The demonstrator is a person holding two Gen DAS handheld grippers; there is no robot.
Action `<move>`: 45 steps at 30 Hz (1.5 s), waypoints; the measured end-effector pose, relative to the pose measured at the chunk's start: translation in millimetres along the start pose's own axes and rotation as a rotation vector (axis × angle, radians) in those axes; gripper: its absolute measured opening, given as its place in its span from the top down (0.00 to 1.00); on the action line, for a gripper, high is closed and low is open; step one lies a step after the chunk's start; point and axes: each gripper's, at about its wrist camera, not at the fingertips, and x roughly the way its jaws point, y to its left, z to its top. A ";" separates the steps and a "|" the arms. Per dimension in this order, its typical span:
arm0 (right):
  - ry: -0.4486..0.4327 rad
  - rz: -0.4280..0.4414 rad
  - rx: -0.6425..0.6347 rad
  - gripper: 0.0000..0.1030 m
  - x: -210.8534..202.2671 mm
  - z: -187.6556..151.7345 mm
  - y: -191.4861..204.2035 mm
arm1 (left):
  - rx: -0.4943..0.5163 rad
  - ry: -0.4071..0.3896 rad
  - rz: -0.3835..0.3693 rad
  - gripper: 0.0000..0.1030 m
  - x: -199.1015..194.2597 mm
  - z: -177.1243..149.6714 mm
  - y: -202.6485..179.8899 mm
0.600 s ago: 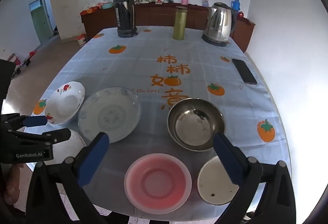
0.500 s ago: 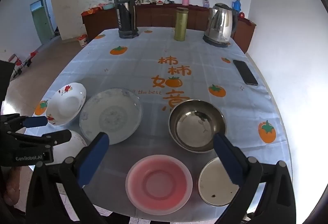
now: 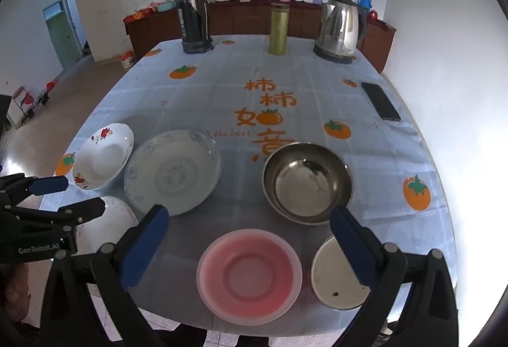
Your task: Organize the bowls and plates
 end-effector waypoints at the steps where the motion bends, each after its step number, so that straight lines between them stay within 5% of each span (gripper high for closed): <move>1: 0.001 0.000 0.001 0.00 -0.4 -0.6 0.1 | -0.002 -0.001 0.000 0.22 0.1 0.0 -0.3; 45: 0.020 -0.013 0.005 0.00 1.5 -1.4 6.0 | 0.022 -0.019 -0.001 0.22 -5.7 0.4 2.5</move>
